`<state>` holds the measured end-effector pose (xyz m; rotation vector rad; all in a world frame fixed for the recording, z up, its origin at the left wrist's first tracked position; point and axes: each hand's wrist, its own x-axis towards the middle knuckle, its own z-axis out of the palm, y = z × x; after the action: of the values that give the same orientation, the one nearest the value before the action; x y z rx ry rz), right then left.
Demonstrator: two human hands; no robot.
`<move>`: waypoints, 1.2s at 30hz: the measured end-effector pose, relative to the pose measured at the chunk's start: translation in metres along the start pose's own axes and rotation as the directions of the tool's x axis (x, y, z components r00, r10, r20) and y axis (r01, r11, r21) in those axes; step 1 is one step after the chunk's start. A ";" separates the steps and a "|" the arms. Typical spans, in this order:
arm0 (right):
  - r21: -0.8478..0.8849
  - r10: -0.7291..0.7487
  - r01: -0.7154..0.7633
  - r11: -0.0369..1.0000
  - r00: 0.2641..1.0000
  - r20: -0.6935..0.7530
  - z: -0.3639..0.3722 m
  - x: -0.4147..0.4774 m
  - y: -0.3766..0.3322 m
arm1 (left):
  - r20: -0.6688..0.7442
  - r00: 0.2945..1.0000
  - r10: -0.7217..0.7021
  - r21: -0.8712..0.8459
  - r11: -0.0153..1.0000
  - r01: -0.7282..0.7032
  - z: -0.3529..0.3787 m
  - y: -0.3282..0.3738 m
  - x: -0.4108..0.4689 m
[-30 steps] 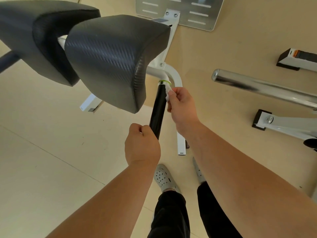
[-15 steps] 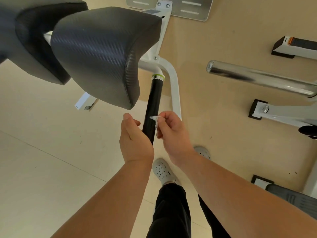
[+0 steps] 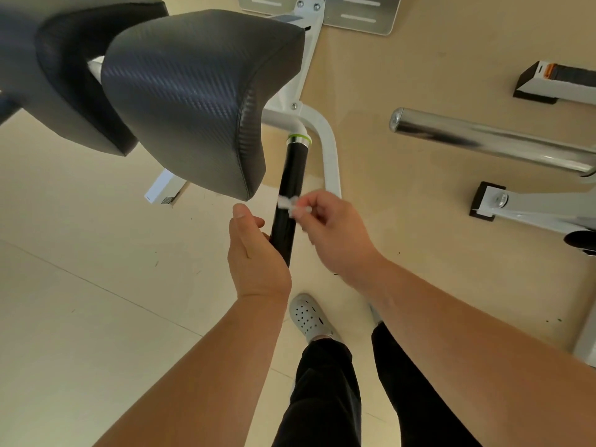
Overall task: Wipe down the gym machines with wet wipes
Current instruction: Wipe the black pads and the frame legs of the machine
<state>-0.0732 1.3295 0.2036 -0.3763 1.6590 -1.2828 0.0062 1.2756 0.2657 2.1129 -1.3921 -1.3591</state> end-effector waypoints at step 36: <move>0.177 0.339 -0.293 0.939 0.722 -0.604 0.117 -0.110 0.036 | 0.648 0.752 -0.123 0.347 0.926 -0.147 -0.144 -0.032 0.083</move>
<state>0.0870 1.3570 0.2296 0.4328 2.1058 -1.2646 0.1495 1.1867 0.2747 1.8756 -2.0775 -2.1176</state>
